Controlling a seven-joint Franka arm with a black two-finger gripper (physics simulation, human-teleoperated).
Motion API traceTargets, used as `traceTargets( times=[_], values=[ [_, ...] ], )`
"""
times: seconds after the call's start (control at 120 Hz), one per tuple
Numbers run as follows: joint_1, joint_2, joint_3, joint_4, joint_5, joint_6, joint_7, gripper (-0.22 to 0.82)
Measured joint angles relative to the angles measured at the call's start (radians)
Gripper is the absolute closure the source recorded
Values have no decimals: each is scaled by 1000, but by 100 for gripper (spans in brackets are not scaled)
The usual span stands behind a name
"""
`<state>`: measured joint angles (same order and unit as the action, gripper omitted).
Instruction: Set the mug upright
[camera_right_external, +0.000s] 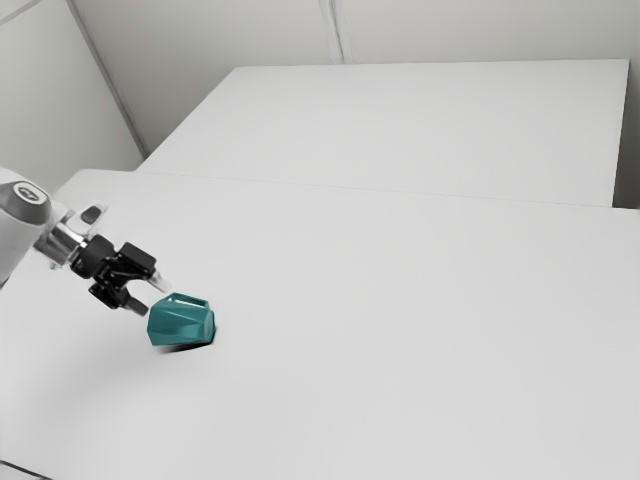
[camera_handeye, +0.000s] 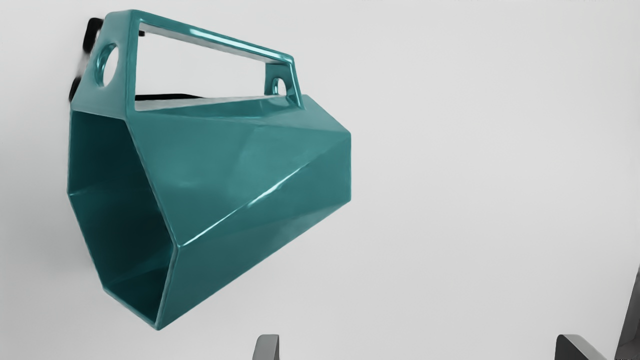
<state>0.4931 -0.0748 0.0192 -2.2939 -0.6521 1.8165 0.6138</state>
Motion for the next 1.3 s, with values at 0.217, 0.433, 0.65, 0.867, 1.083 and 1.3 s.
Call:
traceTargets(
  times=[0.217, 0.433, 0.65, 0.867, 1.083, 1.3],
  values=[
    [91, 91, -1, 34, -50, -17, 149, 0],
    [100, 151, 0, 47, -116, -26, 257, 0],
    [71, 235, -1, 75, -194, -25, 344, 0],
    [74, 244, -2, 65, -220, -44, 408, 21],
    [74, 235, -4, 62, -224, -71, 462, 56],
    [75, 233, -8, 63, -245, -80, 513, 72]
  ],
)
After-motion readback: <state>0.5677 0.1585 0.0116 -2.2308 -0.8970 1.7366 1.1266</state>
